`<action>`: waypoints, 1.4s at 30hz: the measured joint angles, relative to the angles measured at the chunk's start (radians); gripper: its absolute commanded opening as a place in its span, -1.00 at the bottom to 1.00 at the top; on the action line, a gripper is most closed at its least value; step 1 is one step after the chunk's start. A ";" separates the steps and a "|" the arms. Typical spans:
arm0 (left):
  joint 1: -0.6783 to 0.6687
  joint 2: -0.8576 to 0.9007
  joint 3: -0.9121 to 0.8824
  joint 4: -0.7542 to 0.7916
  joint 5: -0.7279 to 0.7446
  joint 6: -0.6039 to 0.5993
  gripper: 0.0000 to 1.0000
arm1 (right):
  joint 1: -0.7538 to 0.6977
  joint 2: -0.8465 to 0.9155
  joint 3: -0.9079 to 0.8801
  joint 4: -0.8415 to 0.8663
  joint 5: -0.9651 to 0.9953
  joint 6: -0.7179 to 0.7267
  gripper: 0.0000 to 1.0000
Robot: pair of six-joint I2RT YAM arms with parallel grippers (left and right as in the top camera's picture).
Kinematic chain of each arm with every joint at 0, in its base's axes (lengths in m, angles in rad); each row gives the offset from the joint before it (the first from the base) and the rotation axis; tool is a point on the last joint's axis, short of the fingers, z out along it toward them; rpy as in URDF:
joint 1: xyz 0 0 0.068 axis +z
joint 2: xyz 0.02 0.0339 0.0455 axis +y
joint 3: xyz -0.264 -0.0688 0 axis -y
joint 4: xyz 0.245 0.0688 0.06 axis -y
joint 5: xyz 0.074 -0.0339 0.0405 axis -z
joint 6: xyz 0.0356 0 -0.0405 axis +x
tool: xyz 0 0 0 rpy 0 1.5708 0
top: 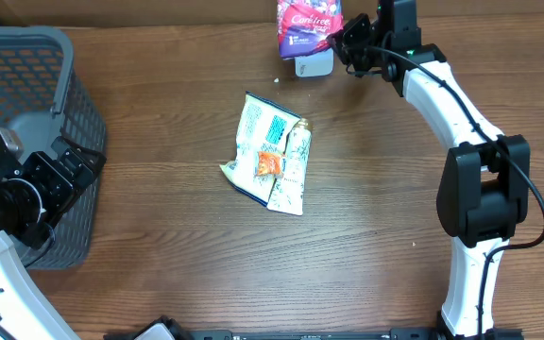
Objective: Scan the item barcode
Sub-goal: 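Grasp the liner pack and raise it to the white scanner, then carry the liner pack to the right and drop it off the table edge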
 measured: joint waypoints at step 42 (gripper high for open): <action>0.000 0.001 0.000 0.000 0.000 0.000 1.00 | -1.047 -0.141 0.007 -0.718 0.386 -0.357 0.81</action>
